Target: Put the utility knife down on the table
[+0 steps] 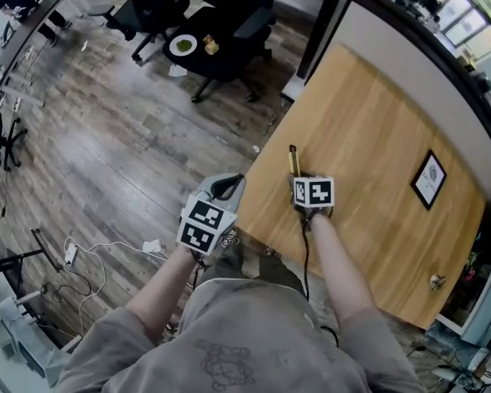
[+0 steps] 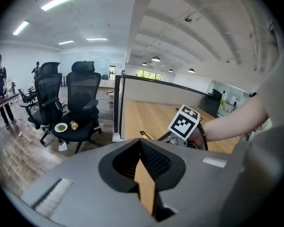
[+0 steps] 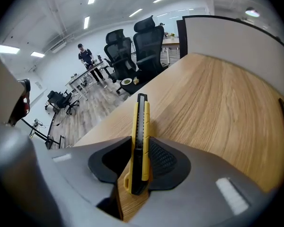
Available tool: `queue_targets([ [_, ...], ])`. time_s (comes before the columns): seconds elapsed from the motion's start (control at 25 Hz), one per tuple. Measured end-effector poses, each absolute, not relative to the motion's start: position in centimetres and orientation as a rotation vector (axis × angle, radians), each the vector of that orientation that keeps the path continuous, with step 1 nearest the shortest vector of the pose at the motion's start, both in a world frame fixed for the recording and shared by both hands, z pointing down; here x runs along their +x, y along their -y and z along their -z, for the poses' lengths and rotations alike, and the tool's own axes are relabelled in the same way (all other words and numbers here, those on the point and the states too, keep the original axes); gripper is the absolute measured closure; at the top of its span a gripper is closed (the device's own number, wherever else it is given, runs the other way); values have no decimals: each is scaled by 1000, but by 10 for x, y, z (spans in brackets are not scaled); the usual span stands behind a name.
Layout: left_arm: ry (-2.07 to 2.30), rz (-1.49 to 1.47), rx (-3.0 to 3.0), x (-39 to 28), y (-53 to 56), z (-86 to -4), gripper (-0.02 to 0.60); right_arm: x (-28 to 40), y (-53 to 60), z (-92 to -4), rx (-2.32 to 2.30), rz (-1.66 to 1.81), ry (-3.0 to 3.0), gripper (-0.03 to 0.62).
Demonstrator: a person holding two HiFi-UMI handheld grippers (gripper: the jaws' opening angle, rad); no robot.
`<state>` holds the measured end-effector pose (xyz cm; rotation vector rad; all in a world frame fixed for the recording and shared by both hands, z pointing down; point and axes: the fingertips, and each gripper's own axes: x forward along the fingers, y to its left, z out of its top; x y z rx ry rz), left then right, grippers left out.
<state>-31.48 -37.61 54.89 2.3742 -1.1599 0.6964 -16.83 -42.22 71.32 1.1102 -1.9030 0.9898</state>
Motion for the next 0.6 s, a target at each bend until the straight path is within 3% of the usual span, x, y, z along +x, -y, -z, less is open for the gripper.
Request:
queue_targets([
  [0.6, 1165, -696, 2419, -310, 381, -530, 580, -159, 426, -695, 1174, -918, 1948, 470],
])
